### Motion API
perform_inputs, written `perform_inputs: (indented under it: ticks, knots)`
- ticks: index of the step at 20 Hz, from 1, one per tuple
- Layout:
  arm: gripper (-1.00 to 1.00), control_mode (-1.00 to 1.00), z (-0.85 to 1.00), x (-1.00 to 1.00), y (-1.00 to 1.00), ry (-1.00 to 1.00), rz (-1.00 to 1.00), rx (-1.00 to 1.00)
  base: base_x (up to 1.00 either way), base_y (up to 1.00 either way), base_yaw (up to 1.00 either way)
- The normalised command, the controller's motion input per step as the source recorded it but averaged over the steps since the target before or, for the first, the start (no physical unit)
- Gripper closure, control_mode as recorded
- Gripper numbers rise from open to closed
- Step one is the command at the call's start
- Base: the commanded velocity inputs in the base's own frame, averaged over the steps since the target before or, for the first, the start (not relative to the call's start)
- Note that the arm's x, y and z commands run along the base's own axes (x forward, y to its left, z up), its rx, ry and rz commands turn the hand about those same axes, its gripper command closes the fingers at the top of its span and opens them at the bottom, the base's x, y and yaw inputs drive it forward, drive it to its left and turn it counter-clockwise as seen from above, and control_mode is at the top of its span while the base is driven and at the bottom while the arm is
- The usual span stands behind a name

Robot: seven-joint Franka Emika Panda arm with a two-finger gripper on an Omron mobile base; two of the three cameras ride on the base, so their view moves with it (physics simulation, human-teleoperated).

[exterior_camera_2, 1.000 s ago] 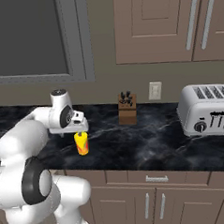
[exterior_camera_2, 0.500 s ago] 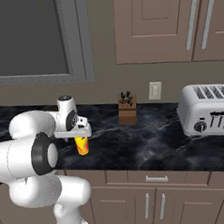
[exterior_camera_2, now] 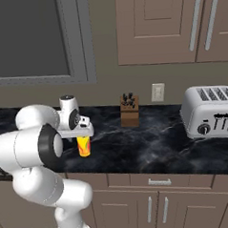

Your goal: Place the pitcher and cup on the dining counter for serving.

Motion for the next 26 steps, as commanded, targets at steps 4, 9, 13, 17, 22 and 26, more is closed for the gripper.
perform_inputs:
  ticks: [4, 9, 13, 17, 22, 26]
  knots:
    - [1.0, -1.0, 0.0, 0.0, 0.0, 0.0, 0.0, 0.0, 0.0, 0.0, 0.0]
    - [1.0, -1.0, 0.0, -0.06, 0.0, -0.03, 0.0, 0.0, 0.0, 0.0, 0.0]
    - [1.0, -1.0, 0.13, -0.25, 0.0, -0.27, 0.01, 0.0, 0.0, 0.0, 0.0]
    - [1.0, -1.0, 0.59, -0.47, 0.0, -0.41, 0.05, 0.0, 0.0, 0.0, 0.0]
    - [1.0, -1.0, 0.97, -0.67, 0.0, -0.42, 0.03, 0.0, 0.0, 0.0, 0.0]
    - [1.0, -1.0, 1.0, -0.49, -0.18, -0.33, 0.04, 0.02, 0.0, 0.0, 0.0]
